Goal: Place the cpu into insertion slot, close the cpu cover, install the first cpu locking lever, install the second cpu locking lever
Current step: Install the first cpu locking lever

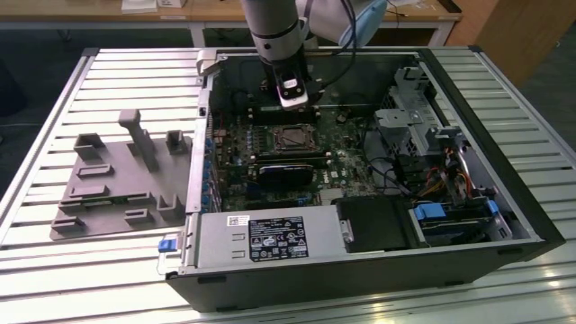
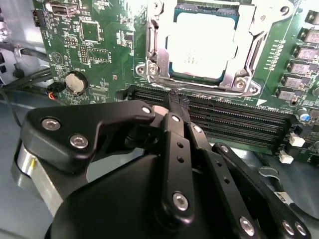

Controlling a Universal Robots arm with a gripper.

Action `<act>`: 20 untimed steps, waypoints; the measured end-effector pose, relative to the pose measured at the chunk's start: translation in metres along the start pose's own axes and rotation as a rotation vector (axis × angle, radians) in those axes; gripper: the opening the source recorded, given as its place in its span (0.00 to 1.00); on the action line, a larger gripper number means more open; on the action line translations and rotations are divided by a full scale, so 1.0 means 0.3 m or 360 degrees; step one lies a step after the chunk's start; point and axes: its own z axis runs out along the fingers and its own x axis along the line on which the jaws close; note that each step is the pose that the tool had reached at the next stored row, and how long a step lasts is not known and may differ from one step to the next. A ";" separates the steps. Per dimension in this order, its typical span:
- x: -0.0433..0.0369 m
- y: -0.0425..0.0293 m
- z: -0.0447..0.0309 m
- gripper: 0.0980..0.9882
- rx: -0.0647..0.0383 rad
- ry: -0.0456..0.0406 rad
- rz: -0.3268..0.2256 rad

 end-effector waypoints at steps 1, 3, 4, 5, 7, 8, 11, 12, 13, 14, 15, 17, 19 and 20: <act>0.000 0.000 0.000 0.01 0.0000 0.0000 0.0000; 0.000 0.000 -0.001 0.01 0.0000 0.0000 0.0000; 0.000 0.000 -0.001 0.01 0.0000 0.0000 0.0000; -0.001 0.000 -0.001 0.01 0.0003 0.0002 0.0000; -0.002 0.001 0.000 0.01 0.0029 0.0012 -0.0003; -0.003 0.001 0.001 0.01 0.0045 0.0014 -0.0006; -0.008 0.002 0.002 0.01 0.0099 0.0012 -0.0016; -0.010 0.001 0.002 0.01 0.0116 0.0008 -0.0020; -0.011 -0.001 0.002 0.01 0.0134 0.0002 -0.0025; -0.013 -0.003 0.002 0.01 0.0151 -0.0004 -0.0029; -0.015 -0.005 0.002 0.01 0.0168 -0.0010 -0.0033; -0.019 -0.011 0.001 0.01 0.0192 -0.0018 -0.0039; -0.024 -0.019 0.000 0.01 0.0208 -0.0023 -0.0043; -0.027 -0.025 0.000 0.01 0.0213 -0.0022 -0.0044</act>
